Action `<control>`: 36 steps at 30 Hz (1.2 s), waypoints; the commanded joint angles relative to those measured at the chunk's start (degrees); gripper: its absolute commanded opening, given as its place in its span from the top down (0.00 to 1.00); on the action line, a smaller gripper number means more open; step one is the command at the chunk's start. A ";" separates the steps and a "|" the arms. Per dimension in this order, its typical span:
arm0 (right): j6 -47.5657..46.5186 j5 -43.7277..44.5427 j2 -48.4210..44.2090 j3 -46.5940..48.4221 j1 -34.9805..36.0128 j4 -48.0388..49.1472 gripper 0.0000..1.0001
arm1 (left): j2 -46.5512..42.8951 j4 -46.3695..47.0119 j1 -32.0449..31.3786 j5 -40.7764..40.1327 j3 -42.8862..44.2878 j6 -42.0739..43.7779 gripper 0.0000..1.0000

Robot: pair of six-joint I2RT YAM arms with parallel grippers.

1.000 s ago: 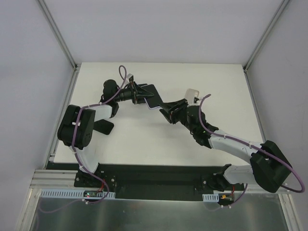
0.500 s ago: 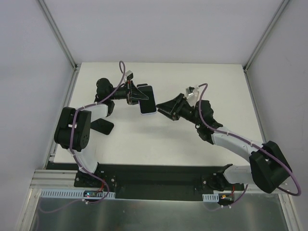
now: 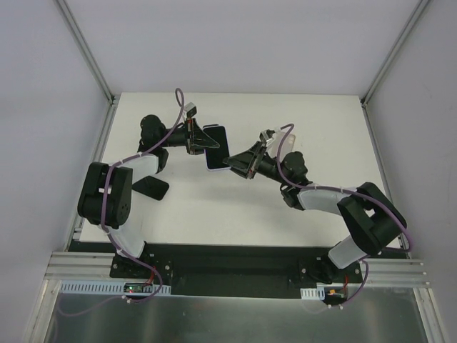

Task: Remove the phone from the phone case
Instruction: Remove the phone case from the phone.

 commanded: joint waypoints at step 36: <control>-8.07 -21.98 -10.81 7.41 2.36 19.55 0.99 | -4.05 -17.01 -0.31 -7.99 0.39 4.48 1.00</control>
